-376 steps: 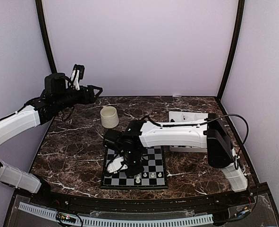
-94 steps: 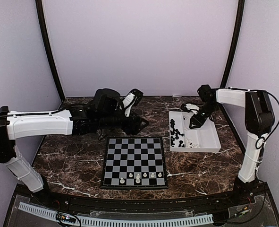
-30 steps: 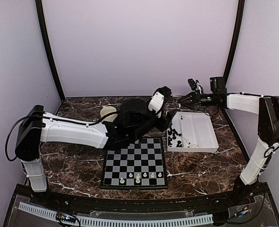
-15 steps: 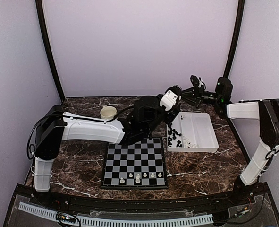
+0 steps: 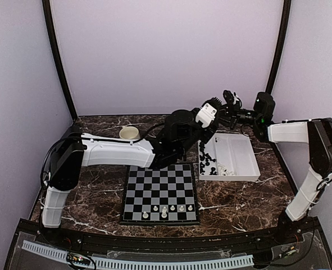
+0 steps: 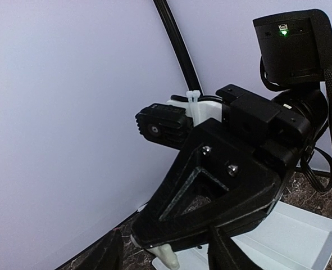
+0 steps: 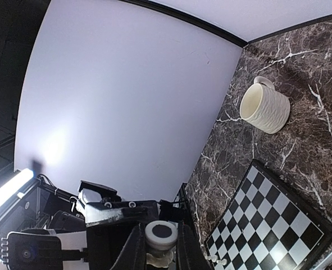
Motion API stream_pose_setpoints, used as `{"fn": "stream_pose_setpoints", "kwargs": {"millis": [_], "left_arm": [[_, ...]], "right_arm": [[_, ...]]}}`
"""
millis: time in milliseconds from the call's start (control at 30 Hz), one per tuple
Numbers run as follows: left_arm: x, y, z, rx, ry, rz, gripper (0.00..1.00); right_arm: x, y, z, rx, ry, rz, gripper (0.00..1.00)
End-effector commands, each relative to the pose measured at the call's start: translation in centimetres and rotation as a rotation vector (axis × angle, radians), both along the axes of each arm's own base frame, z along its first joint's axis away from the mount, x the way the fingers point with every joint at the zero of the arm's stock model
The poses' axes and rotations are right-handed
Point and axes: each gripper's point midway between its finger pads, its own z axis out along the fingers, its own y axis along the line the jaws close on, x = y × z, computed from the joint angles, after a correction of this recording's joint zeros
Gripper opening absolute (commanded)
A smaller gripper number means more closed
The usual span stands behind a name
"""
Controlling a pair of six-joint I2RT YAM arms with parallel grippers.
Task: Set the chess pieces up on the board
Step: Pass from the right arm to the left
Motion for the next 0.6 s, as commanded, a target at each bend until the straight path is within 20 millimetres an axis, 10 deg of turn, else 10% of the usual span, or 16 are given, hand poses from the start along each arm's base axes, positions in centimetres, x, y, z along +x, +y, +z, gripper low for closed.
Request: {"fn": "stream_pose_setpoints", "kwargs": {"millis": [0,567], "left_arm": [[0.6,0.1,1.3,-0.007,-0.019,0.027,0.52],[1.5,1.5,0.9,-0.042,0.001,0.114,0.30]], "right_arm": [[-1.1,0.0,2.1,0.023,-0.073,0.001,0.08],[-1.4,0.0,2.2,0.027,-0.073,-0.003,0.07]]}}
